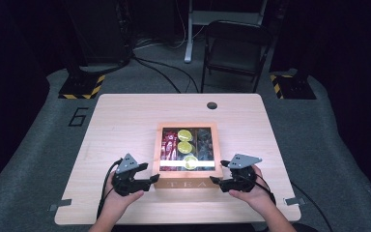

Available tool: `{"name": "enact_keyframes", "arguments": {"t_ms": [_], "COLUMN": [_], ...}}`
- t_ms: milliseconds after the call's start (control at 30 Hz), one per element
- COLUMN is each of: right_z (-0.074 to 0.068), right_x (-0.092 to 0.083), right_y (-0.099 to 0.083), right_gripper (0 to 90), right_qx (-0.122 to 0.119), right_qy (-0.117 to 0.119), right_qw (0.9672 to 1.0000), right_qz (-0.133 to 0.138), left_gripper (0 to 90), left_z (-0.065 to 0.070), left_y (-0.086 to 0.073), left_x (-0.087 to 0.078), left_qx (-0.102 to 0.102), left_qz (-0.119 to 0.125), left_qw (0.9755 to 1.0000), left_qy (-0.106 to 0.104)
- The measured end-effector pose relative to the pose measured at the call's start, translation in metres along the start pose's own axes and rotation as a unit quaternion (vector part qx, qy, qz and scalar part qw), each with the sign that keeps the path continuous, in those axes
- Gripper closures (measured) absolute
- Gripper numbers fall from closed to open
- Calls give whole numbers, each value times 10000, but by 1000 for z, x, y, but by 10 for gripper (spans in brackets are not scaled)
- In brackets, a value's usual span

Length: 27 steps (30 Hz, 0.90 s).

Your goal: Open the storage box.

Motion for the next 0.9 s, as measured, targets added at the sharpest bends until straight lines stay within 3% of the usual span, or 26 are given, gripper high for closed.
{"name": "enact_keyframes", "arguments": {"t_ms": [467,900], "right_z": [1,2], "right_x": [3,3], "right_y": [-5,-7], "right_gripper": [268,259], "right_qx": [-8,-100], "right_qy": [-50,-7], "right_qw": [9999,9999], "right_qz": [-107,-124], "left_gripper": [334,312], "left_z": [5,4], "left_y": [-8,-10], "left_x": [13,17], "left_qx": [291,327], "left_qz": [-263,-325], "left_qw": [9992,9989], "left_qy": [57,82]}}
Point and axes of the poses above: each handheld gripper's, and its own axes: x roughly forward along the jaws, y roughly out of its top, z roughly to its right, the point moved 4 cm from there along x, roughly forward along the jaws, and after that the axes turned 12 degrees about -x, right-handed, at the moved point
